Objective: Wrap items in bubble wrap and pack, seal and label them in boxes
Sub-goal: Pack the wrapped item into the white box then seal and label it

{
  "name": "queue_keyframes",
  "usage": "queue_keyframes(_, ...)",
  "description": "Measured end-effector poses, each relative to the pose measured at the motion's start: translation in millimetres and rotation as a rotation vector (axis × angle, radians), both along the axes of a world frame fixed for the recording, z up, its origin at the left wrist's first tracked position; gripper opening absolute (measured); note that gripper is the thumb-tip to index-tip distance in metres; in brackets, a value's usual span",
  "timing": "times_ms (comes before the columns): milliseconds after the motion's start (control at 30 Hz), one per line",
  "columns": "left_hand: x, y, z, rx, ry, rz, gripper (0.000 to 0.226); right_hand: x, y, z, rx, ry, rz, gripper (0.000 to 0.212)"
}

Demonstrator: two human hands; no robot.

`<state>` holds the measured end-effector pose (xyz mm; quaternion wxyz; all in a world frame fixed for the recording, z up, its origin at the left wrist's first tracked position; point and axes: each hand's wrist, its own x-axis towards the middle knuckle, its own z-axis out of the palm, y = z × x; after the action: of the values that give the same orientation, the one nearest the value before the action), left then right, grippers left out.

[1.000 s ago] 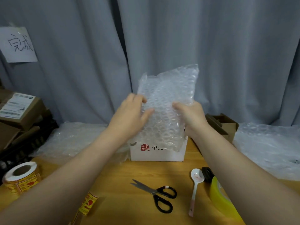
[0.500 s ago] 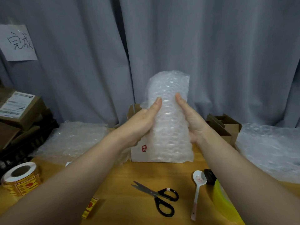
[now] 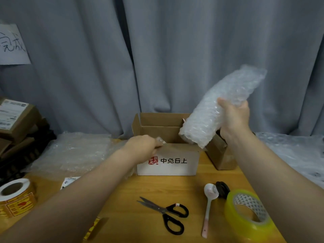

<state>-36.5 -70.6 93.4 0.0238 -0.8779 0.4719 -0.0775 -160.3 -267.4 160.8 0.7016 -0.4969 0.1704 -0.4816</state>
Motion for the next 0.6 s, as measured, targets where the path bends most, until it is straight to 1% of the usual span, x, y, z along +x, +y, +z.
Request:
queue_keyframes(67,-4,-1,-7,-0.093,-0.187,-0.063,0.044,1,4,7,-0.097,-0.105,-0.078,0.039)
queue_keyframes(100,-8,-1,-9,-0.099,-0.240,-0.098,0.045,3,8,11,-0.173,-0.146,-0.086,0.036)
queue_keyframes(167,-15,-1,-15,-0.103,-0.278,-0.183,0.049,12,22,16,-0.347,-0.182,-0.032,0.031)
queue_keyframes(200,-20,0,-18,-0.121,-0.274,-0.212,0.051,17,30,15,-0.442,-0.169,0.030,0.029)
queue_keyframes(233,-24,1,-23,-0.149,-0.272,-0.244,0.052,24,39,11,-0.590,-0.119,0.089,0.026)
queue_keyframes(300,-25,5,-32,-0.226,-0.280,-0.339,0.047,39,50,-9,-1.056,0.059,0.167,0.014)
queue_keyframes(333,-26,7,-34,-0.242,-0.296,-0.373,0.042,48,51,-23,-1.251,0.150,0.202,0.011)
queue_keyframes(367,-28,10,-34,-0.257,-0.294,-0.410,0.041,54,50,-35,-1.374,0.269,0.230,0.011)
queue_keyframes(400,-28,12,-33,-0.267,-0.273,-0.442,0.044,57,47,-44,-1.446,0.404,0.230,0.016)
queue_keyframes(433,-28,14,-33,-0.260,-0.252,-0.459,0.046,59,45,-53,-1.522,0.554,0.196,0.024)
queue_keyframes(500,-27,18,-33,-0.234,-0.218,-0.484,0.047,60,40,-64,-1.742,0.822,0.051,0.037)
queue_keyframes(567,-25,21,-33,-0.234,-0.141,-0.486,0.050,60,39,-71,-1.924,0.969,-0.113,0.043)
queue_keyframes(600,-24,23,-31,-0.243,-0.094,-0.481,0.050,63,40,-74,-1.969,1.022,-0.147,0.042)
